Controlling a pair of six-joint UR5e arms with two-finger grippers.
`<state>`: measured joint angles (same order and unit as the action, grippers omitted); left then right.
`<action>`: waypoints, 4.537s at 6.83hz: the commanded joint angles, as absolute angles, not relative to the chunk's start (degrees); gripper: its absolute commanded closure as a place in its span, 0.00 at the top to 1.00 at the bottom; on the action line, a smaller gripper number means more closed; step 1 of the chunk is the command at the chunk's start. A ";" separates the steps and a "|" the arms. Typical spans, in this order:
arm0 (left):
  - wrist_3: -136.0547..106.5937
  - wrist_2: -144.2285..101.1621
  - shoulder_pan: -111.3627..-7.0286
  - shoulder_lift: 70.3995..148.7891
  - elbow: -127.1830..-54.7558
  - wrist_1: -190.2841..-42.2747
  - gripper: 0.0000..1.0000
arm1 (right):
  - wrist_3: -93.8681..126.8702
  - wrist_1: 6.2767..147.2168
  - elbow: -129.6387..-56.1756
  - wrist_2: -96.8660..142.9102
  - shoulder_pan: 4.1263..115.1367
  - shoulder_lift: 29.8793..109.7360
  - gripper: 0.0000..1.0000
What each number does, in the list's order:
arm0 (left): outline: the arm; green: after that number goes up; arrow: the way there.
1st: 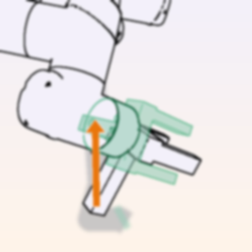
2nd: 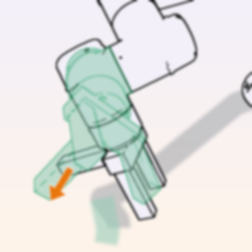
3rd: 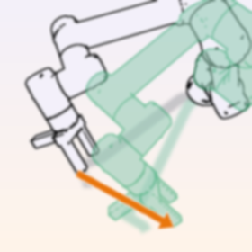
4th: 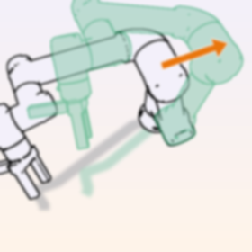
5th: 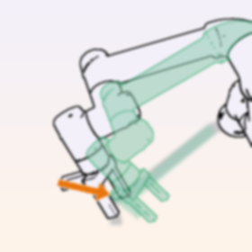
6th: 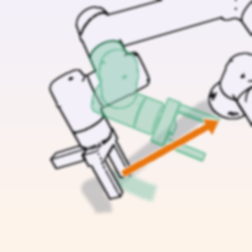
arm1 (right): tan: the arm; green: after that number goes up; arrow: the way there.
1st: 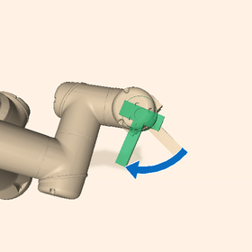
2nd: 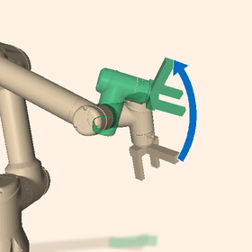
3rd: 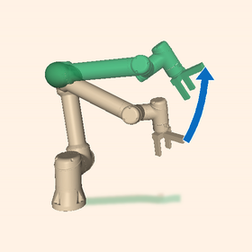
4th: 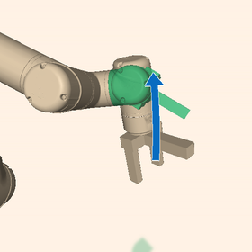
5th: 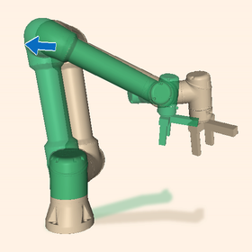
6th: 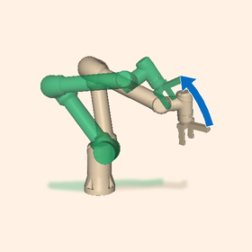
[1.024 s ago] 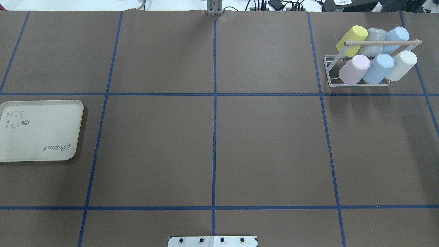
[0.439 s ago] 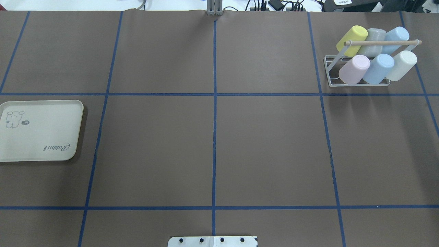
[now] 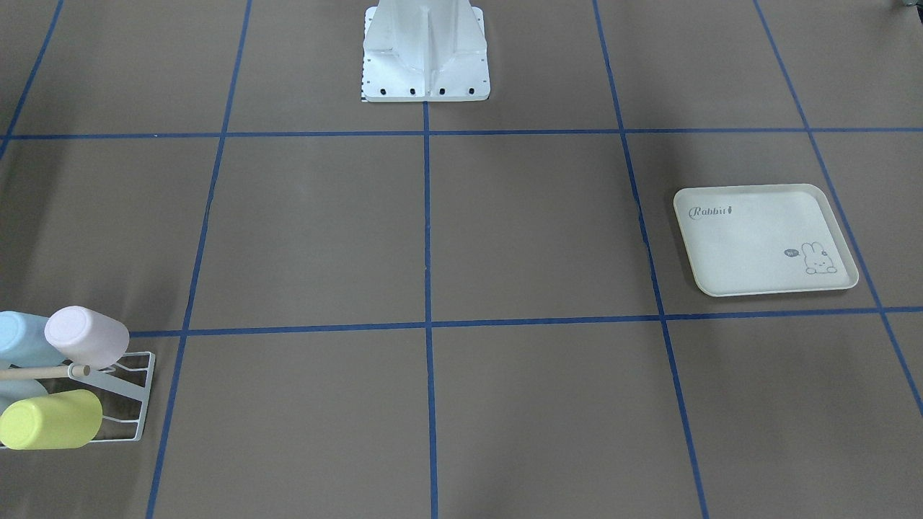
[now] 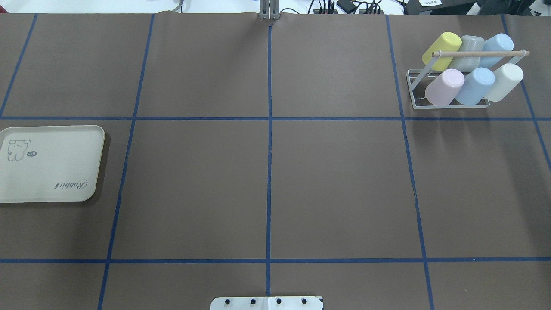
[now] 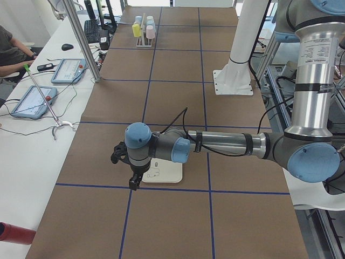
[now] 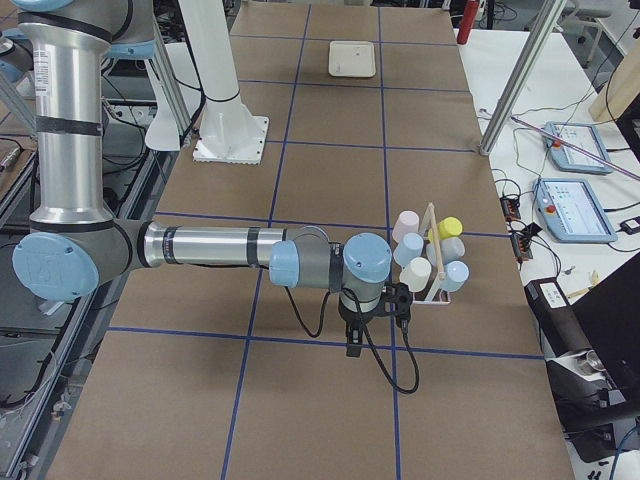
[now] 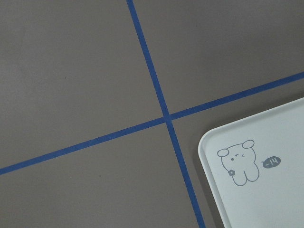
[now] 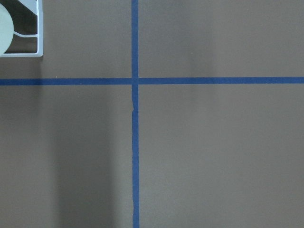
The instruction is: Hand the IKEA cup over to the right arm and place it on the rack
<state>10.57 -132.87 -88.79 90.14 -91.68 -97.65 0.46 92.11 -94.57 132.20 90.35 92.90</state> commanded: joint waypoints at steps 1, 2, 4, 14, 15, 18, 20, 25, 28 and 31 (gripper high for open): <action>10.55 -132.72 -88.86 89.56 -91.50 -97.56 1.00 | 0.44 92.11 -94.57 132.19 90.35 92.99 1.00; 10.55 -132.19 -88.77 89.65 -91.67 -97.47 1.00 | 0.44 92.11 -94.57 132.19 90.35 92.99 1.00; 10.37 -132.45 -88.86 89.56 -91.67 -97.30 1.00 | 0.53 92.11 -94.22 132.19 90.35 92.99 1.00; 4.40 -137.82 -88.86 89.47 -91.23 -96.94 1.00 | 0.53 92.11 -93.96 132.19 90.35 93.08 1.00; 4.39 -137.81 -88.86 89.47 -91.14 -96.94 1.00 | 0.53 92.20 -93.96 132.10 90.35 93.08 1.00; 4.39 -137.46 -88.86 89.56 -91.23 -96.94 1.00 | 0.97 92.46 -94.13 132.27 90.35 93.08 1.00; 4.39 -137.46 -88.86 89.47 -91.23 -96.94 1.00 | 0.88 92.20 -93.96 132.36 90.26 93.16 1.00; 4.39 -137.46 -88.94 89.47 -91.23 -96.94 1.00 | 1.41 92.37 -93.87 131.92 90.26 93.16 1.00; 4.31 -137.46 -88.86 89.47 -91.23 -96.94 1.00 | 1.85 92.64 -93.87 131.84 90.26 93.08 1.00; -1.04 -137.55 -88.86 89.47 -91.76 -97.12 1.00 | 1.85 92.64 -93.87 131.84 90.26 93.08 1.00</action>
<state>1.21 -137.52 -88.86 89.50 -91.48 -96.97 1.84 92.64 -93.87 131.84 90.27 93.10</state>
